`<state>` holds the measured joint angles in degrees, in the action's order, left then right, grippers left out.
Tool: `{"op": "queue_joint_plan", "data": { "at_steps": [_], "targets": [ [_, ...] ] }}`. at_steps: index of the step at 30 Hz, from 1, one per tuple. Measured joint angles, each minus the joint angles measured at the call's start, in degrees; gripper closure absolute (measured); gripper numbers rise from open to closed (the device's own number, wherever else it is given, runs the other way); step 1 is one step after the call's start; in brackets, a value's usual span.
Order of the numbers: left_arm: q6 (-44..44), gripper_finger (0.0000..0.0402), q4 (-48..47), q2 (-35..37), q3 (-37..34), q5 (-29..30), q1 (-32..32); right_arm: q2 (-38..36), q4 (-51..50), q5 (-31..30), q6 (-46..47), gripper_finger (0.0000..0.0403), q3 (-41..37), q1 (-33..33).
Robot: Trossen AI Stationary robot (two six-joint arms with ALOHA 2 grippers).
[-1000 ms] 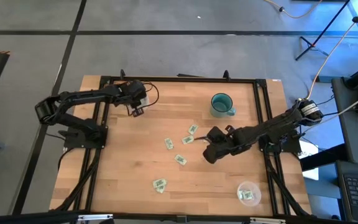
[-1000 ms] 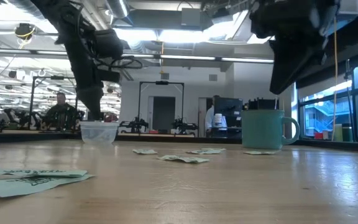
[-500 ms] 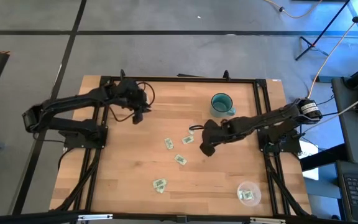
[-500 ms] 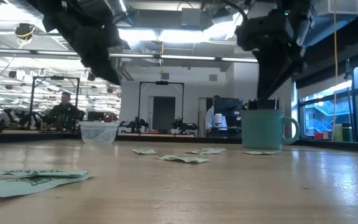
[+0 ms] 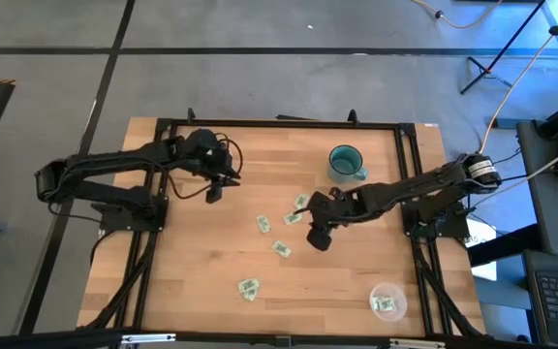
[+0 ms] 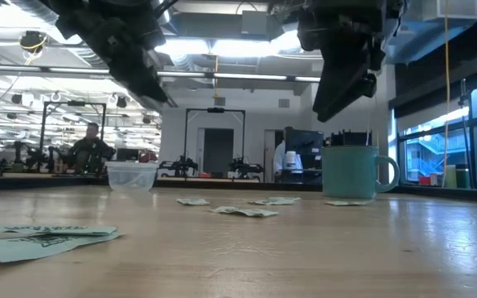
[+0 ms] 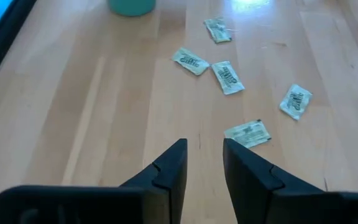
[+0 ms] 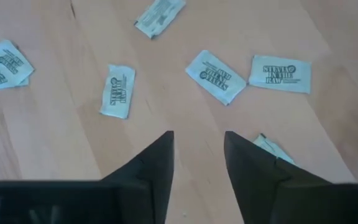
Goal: Pick and place Stevia / Truvia into bins
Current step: Put the stevia packet into the bottom transparent container
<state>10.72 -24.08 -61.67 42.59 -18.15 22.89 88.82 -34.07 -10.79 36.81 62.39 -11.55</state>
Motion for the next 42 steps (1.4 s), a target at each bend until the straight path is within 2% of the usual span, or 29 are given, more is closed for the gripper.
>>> {"op": "queue_joint_plan", "data": {
  "at_steps": [7,11,16,20,25,34,42],
  "targets": [
    [3.4,0.0303,-0.1,0.0,0.0,-3.8,-6.1,-0.2,-1.2,-0.1,-0.6,0.0251,0.0,0.0],
    [3.6,0.0303,0.7,-0.1,-0.6,-4.0,-10.5,-0.2,-1.8,-0.1,-4.2,0.0251,0.0,0.0],
    [1.5,0.0303,10.3,-0.1,-7.8,-3.9,-14.0,0.0,-8.3,-0.1,0.7,0.0251,0.0,1.2],
    [-1.0,0.0303,20.3,-0.1,-13.8,-3.9,-15.0,1.0,-8.2,-0.3,1.9,0.0251,0.0,3.2],
    [-2.5,0.0304,27.4,-0.1,-16.6,-3.9,-15.8,4.2,-8.5,-0.2,1.9,0.0251,0.0,5.5],
    [-2.6,0.0304,34.1,0.0,-16.9,-3.4,-17.3,12.0,-8.7,0.8,3.5,0.0253,0.0,5.8],
    [-2.5,0.0304,34.6,0.0,-16.9,-3.4,-17.7,15.3,-8.5,1.0,3.7,0.0282,0.0,6.3]
  ]
}}
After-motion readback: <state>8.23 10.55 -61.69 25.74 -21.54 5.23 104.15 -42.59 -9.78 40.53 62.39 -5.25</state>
